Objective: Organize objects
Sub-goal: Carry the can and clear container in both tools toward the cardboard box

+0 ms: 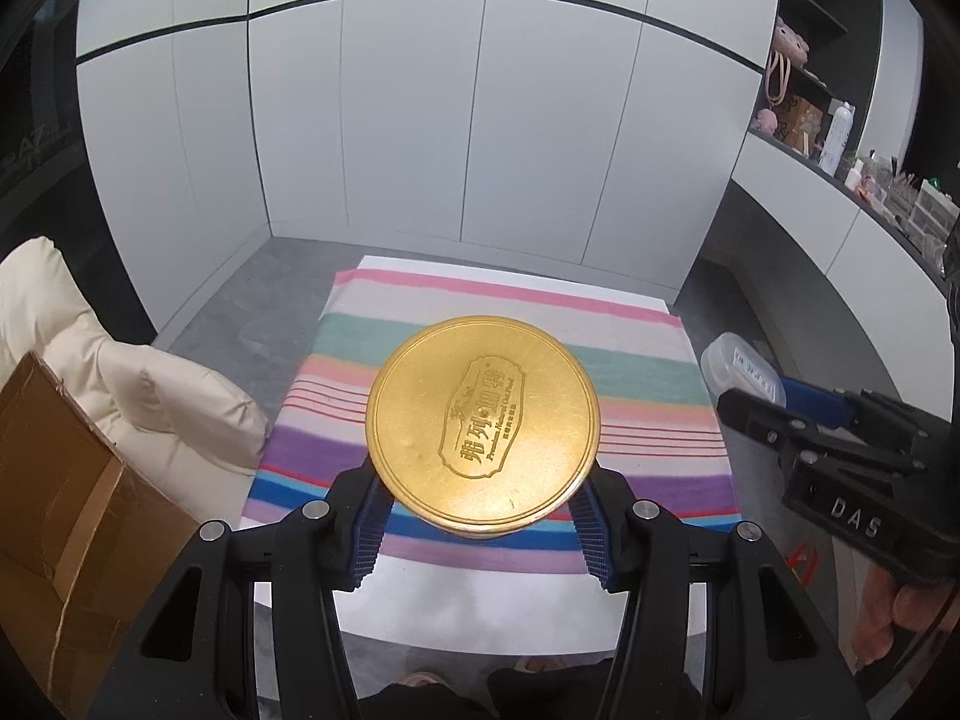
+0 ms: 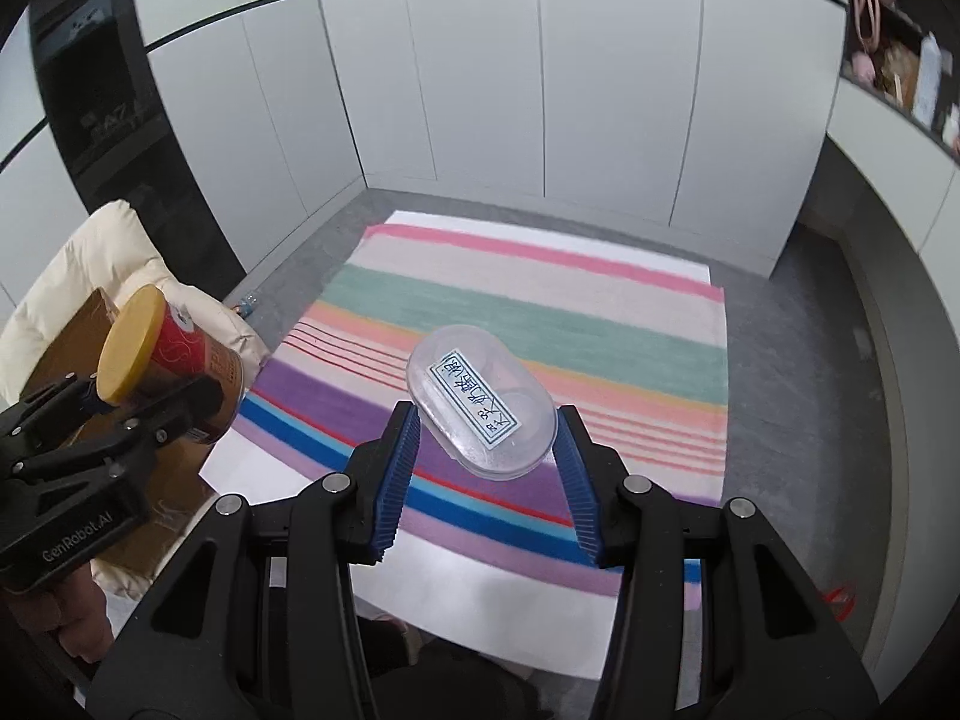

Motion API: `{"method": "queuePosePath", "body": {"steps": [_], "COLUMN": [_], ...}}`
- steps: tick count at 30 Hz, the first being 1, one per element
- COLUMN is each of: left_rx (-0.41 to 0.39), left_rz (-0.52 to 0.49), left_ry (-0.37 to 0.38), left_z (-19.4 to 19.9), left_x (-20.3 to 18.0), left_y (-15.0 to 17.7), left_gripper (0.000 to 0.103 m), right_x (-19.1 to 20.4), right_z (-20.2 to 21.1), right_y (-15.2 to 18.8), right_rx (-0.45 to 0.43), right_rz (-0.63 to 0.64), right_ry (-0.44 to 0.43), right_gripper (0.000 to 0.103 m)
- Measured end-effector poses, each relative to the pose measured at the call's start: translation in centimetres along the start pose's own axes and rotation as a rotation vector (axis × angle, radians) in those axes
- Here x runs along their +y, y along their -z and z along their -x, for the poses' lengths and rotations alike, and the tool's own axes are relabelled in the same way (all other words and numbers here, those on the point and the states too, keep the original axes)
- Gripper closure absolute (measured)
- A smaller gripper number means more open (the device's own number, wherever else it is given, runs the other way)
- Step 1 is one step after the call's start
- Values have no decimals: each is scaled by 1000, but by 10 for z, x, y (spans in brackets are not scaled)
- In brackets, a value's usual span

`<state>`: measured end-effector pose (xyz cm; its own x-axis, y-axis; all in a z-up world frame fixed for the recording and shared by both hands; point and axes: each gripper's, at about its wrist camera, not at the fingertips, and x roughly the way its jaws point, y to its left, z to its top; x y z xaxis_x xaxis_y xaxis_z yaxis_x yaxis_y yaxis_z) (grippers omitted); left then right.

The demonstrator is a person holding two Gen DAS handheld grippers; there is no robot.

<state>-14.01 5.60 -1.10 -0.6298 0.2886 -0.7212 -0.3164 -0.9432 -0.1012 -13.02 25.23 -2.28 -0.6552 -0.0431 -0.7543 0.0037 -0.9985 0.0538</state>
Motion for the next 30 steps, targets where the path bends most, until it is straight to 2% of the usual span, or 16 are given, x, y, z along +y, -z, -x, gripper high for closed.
{"method": "queuePosePath", "body": {"steps": [9, 30], "left_rx": [-7, -38], "left_rz": [38, 170], "left_ry": [-57, -161], "left_z": [-1, 34], "left_x": [31, 122], "left_y": [3, 23], "left_gripper": [49, 49], "right_x": [15, 111], "right_z": [-12, -30], "right_y": [-13, -24], "right_rx": [5, -2], "right_rz": [-13, 126], "right_ry": [-36, -121], "right_gripper": [55, 55]}}
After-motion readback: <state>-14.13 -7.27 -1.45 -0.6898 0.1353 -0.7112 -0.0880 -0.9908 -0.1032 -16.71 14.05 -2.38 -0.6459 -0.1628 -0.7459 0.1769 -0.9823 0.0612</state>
